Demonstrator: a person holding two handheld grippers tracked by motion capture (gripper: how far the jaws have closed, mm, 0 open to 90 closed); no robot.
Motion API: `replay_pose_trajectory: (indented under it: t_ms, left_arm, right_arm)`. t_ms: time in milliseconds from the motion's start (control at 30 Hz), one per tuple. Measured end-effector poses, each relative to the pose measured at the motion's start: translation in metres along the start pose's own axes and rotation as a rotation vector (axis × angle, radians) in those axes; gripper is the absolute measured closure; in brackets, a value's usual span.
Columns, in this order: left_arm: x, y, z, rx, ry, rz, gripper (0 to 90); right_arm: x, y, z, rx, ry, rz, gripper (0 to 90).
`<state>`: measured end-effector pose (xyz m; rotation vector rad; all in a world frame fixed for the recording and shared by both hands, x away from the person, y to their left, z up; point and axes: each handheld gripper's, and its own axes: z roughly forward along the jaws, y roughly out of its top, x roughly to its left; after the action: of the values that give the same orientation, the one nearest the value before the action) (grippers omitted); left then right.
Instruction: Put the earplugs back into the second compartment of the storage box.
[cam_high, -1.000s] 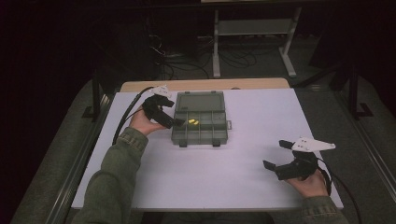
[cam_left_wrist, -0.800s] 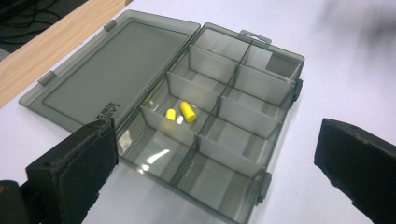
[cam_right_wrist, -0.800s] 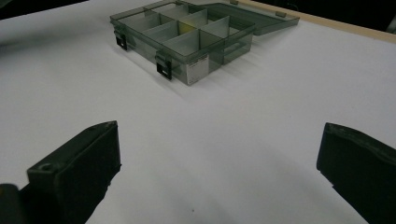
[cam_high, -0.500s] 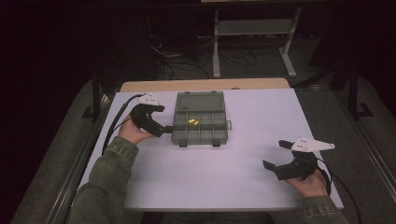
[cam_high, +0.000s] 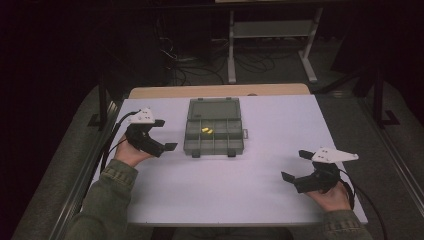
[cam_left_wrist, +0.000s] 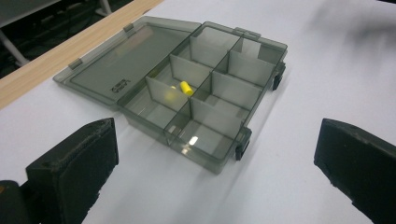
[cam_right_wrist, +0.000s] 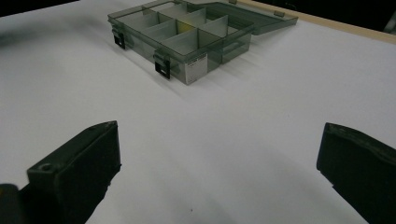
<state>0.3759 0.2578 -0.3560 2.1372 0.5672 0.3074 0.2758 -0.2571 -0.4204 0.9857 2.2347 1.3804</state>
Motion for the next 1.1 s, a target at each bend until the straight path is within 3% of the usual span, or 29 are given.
replay_pose_trajectory:
  t_ms: [200,600,733,1100]
  left_arm:
    - [-0.004,-0.016,-0.012,-0.026,0.019,-0.017,0.0]
    - [-0.005,-0.054,-0.046,-0.149,0.074,-0.083,0.0]
    - [-0.006,-0.066,-0.056,-0.157,0.103,-0.09,0.0]
    - [-0.017,-0.096,-0.079,-0.245,0.161,-0.13,0.0]
  right_arm:
    - [0.0,0.0,0.0,-0.002,-0.002,0.0,0.0]
    - [0.0,-0.001,0.001,-0.002,-0.006,-0.002,0.0]
    - [0.0,-0.001,0.0,-0.005,-0.006,0.0,0.0]
    - [0.0,-0.002,0.0,-0.004,-0.01,0.003,0.0]
